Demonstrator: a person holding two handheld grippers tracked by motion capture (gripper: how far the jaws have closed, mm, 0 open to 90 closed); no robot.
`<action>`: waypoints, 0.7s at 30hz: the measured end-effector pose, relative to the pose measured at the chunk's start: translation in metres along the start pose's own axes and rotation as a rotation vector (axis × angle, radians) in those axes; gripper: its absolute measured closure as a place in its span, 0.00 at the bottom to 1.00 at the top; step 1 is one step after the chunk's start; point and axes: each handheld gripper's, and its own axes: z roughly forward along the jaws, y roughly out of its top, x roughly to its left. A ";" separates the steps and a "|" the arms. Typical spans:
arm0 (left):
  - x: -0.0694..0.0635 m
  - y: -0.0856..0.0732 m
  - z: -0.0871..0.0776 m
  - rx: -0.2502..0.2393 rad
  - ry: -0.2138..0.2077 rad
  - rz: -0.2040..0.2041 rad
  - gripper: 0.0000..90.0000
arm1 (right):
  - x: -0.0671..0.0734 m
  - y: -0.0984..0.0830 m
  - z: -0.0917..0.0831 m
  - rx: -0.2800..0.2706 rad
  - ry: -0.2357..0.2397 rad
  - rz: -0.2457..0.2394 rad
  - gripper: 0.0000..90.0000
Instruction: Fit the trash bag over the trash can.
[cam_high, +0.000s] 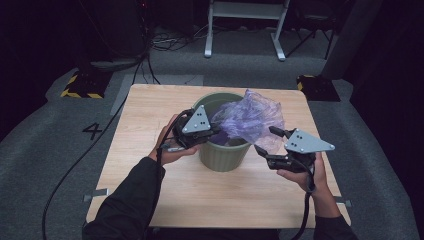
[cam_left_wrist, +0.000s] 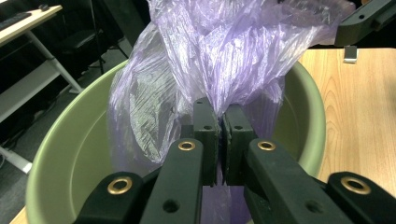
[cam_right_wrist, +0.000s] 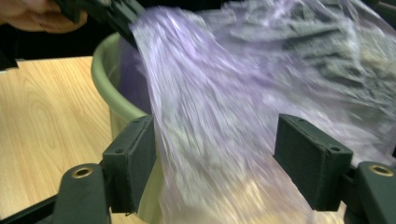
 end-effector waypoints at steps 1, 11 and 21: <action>0.001 -0.001 -0.001 -0.001 0.004 0.000 0.96 | 0.000 -0.002 0.000 0.004 -0.006 0.006 0.34; 0.009 -0.014 -0.003 0.014 0.024 -0.028 0.96 | -0.017 -0.019 -0.015 -0.051 -0.027 0.111 0.26; 0.013 -0.022 0.001 0.009 0.014 -0.055 0.90 | -0.028 -0.027 0.002 -0.094 0.045 0.107 0.52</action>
